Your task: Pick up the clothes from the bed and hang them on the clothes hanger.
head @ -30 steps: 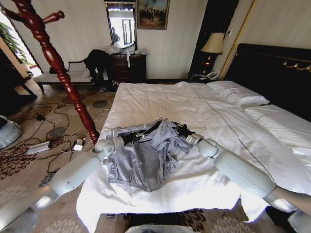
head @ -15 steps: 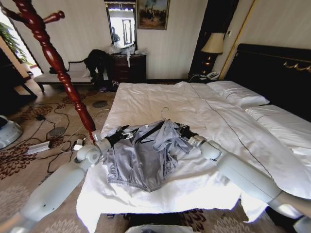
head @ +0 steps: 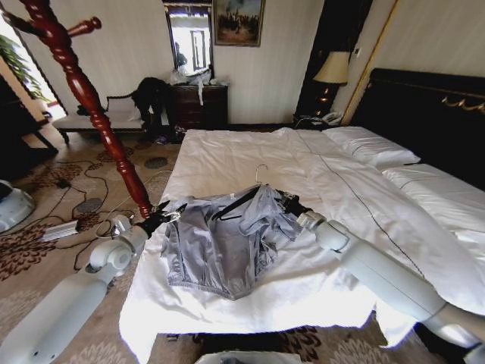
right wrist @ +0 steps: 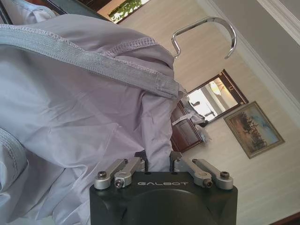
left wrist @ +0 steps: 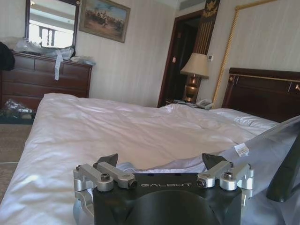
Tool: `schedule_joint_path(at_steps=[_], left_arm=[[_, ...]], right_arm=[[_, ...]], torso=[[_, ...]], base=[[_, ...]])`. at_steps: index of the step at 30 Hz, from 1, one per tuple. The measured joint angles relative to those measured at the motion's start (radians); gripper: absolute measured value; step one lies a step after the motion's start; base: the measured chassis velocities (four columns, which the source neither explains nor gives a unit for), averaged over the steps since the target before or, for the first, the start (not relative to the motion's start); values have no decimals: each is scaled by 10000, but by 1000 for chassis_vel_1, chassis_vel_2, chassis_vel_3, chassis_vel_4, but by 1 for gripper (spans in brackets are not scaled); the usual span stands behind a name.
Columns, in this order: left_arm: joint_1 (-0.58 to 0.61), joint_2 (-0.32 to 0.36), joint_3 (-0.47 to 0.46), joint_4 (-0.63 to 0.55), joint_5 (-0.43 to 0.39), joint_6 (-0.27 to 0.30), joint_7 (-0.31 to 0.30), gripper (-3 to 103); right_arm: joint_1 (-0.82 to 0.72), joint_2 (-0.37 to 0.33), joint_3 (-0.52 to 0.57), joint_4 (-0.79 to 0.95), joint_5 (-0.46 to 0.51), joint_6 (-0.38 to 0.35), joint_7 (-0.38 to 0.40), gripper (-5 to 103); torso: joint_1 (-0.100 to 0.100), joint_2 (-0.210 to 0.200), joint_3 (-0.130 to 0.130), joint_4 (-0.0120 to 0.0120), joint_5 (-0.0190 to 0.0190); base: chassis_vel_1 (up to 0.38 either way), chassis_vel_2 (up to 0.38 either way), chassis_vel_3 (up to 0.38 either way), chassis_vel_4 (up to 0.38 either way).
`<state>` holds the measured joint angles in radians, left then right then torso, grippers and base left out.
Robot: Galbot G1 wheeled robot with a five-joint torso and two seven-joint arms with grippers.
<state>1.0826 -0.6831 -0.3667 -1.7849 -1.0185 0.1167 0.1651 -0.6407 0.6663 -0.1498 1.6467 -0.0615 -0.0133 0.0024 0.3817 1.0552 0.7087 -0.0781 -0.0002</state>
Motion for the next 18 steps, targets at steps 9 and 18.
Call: schedule_joint_path(at_steps=[9, 18], left_arm=[[126, 132, -28, -92, 9, -33, 152, 100], [-538, 556, 310, 904, 343, -141, 661, 100]], right_arm=[[-119, -35, 176, 119, -19, 32, 23, 21], [-397, -136, 450, 261, -48, 157, 104, 21]], torso=[[0, 0, 1, 2, 1], [1, 0, 1, 1, 1]], base=[[0, 0, 0, 0], [0, 0, 0, 0]])
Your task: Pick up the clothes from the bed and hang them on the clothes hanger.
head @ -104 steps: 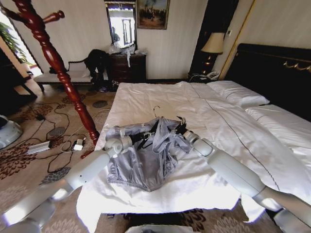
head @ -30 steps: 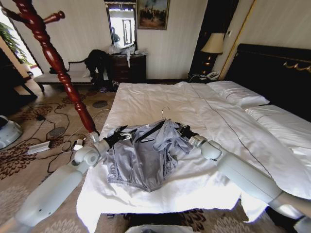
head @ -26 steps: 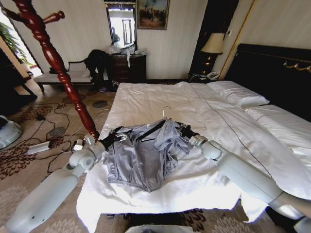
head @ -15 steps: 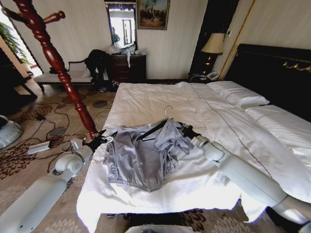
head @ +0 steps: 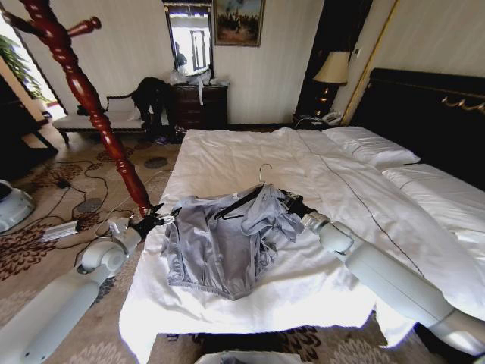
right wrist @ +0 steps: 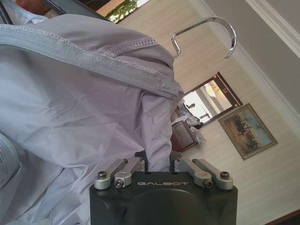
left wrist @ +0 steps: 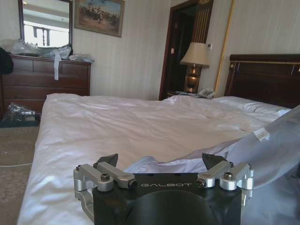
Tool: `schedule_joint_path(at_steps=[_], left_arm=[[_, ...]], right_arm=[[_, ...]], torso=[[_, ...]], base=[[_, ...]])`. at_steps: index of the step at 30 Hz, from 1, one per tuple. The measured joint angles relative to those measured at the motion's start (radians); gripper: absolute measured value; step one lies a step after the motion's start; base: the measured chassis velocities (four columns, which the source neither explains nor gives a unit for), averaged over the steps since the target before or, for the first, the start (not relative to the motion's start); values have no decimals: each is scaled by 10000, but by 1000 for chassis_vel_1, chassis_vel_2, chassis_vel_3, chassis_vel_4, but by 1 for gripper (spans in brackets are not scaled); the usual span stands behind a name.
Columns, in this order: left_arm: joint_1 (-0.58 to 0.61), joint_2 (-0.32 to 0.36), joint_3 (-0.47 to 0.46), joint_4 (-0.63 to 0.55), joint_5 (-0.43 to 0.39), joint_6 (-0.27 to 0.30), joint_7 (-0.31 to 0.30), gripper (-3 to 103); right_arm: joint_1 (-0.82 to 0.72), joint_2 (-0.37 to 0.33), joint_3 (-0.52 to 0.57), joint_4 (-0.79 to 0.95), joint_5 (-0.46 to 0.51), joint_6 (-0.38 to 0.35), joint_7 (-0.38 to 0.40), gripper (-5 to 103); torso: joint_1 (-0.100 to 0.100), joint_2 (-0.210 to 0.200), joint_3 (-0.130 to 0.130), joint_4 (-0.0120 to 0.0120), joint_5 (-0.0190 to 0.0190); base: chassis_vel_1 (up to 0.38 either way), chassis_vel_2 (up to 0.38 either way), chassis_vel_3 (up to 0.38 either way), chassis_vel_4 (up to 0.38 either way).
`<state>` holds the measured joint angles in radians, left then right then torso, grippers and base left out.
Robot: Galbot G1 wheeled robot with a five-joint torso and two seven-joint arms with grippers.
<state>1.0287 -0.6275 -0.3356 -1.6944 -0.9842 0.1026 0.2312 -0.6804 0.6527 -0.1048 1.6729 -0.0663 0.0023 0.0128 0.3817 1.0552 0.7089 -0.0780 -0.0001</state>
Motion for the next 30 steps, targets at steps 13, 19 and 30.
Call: schedule_joint_path(at_steps=[13, 19, 30], left_arm=[[-2129, 86, 1572, 2042, 685, -71, 1206, 100], [-3855, -375, 3178, 3398, 1022, -266, 1659, 100], [-6833, -1633, 5859, 6410, 1896, -1020, 2394, 100]], right_arm=[[-59, 207, 120, -68, -103, 97, 97, 21], [-83, 255, 157, -73, -198, 127, 113, 21], [-349, 252, 468, -58, -280, 90, 133, 21]], torso=[[1, 0, 0, 3, 0], [2, -1, 0, -1, -2], [3, -1, 1, -1, 2]], base=[[0, 0, 0, 0], [0, 0, 0, 0], [0, 0, 0, 0]])
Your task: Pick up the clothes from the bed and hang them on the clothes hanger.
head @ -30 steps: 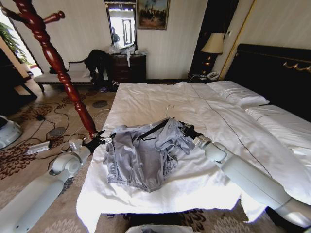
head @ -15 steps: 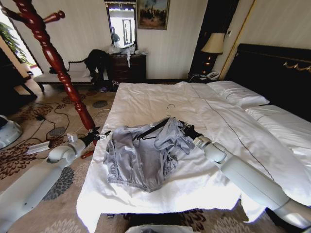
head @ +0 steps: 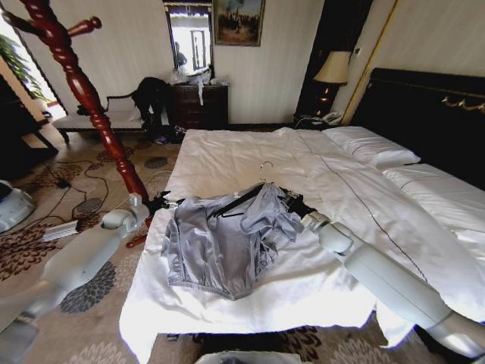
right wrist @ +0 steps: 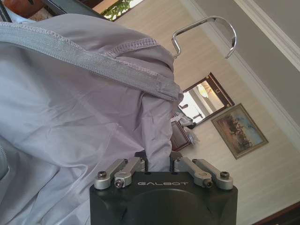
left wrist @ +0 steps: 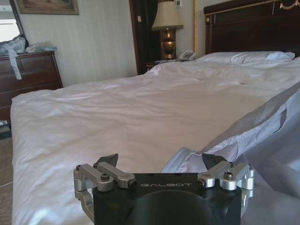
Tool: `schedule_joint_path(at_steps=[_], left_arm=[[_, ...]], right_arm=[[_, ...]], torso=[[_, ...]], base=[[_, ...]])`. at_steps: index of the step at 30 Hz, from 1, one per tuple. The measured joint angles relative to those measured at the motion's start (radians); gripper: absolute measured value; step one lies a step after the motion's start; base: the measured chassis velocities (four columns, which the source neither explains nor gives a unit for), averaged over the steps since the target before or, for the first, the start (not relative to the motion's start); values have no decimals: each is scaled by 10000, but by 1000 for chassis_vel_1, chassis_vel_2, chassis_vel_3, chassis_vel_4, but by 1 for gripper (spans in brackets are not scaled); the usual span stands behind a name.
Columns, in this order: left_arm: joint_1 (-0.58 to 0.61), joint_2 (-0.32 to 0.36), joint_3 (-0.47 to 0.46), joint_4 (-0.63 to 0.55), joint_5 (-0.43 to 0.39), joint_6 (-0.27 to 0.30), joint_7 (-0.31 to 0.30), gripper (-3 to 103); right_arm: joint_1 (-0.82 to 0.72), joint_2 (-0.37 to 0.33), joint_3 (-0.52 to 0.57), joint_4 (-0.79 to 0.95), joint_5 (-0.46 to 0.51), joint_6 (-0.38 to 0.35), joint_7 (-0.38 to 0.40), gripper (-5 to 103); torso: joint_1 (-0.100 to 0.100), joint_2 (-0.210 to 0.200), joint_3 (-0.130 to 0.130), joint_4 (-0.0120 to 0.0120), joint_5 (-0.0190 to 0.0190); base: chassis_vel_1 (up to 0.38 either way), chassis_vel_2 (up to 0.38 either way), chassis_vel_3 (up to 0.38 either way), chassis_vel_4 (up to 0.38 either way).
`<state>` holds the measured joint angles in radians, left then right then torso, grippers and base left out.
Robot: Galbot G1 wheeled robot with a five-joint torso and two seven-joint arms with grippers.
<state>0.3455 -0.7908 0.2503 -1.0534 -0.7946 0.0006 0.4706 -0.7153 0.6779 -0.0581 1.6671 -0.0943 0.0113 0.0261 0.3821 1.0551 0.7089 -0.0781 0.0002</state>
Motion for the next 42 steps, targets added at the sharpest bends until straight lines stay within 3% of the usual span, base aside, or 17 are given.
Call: schedule_joint_path(at_steps=[14, 21, 24, 26, 33, 36, 38, 42], left_arm=[[-841, -1526, 680, 1726, 538, -170, 146, 100], [-922, -1854, 796, 2100, 691, -270, 173, 101], [-899, -1913, 831, 2068, 709, -292, 174, 87], [-889, -1921, 846, 2056, 726, -293, 174, 87], [-745, -1961, 918, 2111, 987, -390, 174, 55], [-713, -1938, 917, 2096, 1023, -419, 174, 49], [-681, -1927, 914, 2085, 1038, -453, 174, 38], [-607, -1908, 906, 2010, 1051, -483, 174, 28]], right_arm=[[-329, 226, 279, -122, -183, -14, -5, 21], [-295, 192, 283, -118, -187, -7, -5, 21], [-308, 179, 306, -108, -192, -8, -5, 21], [-308, 179, 308, -114, -202, -8, -5, 21], [-208, 235, 246, -108, -168, -43, -5, 21], [-167, 247, 211, -107, -160, -51, -5, 21], [-136, 263, 188, -117, -157, -53, -5, 21], [-124, 275, 172, -124, -156, -53, -4, 21]], torso=[[-2, 0, 0, 3, 0], [-2, 0, -1, 1, -1], [-2, 0, -1, 2, -1], [-2, 0, 0, 2, -1], [-2, 0, -1, 3, -2], [-3, 0, -1, 2, -2], [-3, 0, -1, 2, -2], [-3, 0, -1, 2, -2]], base=[[0, 0, 0, 0], [0, 0, 0, 0], [0, 0, 0, 0], [0, 0, 0, 0], [0, 0, 0, 0], [0, 0, 0, 0], [0, 0, 0, 0], [0, 0, 0, 0]])
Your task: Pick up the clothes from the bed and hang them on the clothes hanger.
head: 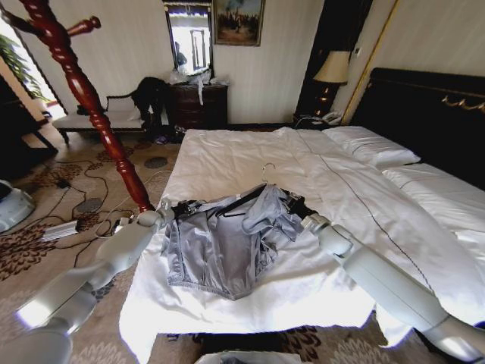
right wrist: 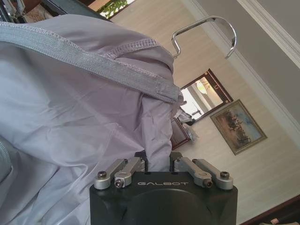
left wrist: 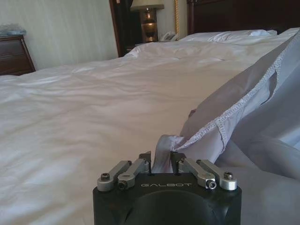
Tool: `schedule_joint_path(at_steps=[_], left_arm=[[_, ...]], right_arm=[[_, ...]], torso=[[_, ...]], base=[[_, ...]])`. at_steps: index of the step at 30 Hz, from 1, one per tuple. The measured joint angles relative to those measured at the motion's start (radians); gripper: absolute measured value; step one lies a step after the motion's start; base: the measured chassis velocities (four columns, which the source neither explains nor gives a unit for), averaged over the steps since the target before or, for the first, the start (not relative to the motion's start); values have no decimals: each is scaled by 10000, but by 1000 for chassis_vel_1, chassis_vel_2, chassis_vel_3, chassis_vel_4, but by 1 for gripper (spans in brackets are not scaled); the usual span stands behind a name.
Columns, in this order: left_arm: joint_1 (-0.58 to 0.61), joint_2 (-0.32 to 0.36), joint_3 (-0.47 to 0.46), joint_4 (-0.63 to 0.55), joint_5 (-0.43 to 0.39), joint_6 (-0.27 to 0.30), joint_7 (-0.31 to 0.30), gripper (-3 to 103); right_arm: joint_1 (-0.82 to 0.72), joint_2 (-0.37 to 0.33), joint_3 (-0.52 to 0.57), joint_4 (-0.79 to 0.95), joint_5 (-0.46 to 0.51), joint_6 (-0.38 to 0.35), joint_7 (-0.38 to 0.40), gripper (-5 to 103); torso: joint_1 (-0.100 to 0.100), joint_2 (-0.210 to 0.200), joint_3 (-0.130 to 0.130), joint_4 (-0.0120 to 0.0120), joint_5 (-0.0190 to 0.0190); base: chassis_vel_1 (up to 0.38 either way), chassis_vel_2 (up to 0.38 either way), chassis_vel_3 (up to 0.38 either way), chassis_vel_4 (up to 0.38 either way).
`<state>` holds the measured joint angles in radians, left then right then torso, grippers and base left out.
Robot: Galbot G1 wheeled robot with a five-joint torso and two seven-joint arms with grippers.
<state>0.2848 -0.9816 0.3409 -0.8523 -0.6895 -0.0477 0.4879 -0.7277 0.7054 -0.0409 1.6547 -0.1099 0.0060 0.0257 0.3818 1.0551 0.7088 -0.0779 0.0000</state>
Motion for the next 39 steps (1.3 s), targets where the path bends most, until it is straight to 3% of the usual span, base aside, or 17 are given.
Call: schedule_joint_path(at_steps=[3, 8, 19, 29, 35, 39], left_arm=[[85, 5, -13, -111, 29, -16, -14, 11], [190, 41, -60, -233, 33, -30, -63, 1], [487, 312, -273, -678, -20, -28, -238, 0], [1176, 937, -909, -1933, -275, 79, -640, 0], [1724, 1276, -1487, -2908, -528, 206, -1295, 0], [2517, 1669, -2229, -4150, -924, 556, -1932, 0]], right_arm=[[0, 8, -9, -10, 0, 0, 1, 21], [-4, 20, -19, -13, 1, -1, 2, 21], [-67, 74, -23, -5, -3, -2, 5, 21], [-142, -9, -17, 197, 15, -144, 15, 21], [-75, -34, -73, 261, 360, -310, 57, 21], [-39, -2, -129, 304, 626, -492, 139, 21]], torso=[[0, 0, 0, -1, 0], [0, 0, 0, -1, 0], [0, 0, 0, -1, -1], [0, 0, 0, -1, -1], [0, 1, -1, -4, -1], [0, 1, -1, 5, -1]], base=[[0, 0, 0, 0], [0, 0, 0, 0], [0, 0, 0, 0], [0, 0, 0, 0], [0, 0, 0, 0], [0, 0, 0, 0]])
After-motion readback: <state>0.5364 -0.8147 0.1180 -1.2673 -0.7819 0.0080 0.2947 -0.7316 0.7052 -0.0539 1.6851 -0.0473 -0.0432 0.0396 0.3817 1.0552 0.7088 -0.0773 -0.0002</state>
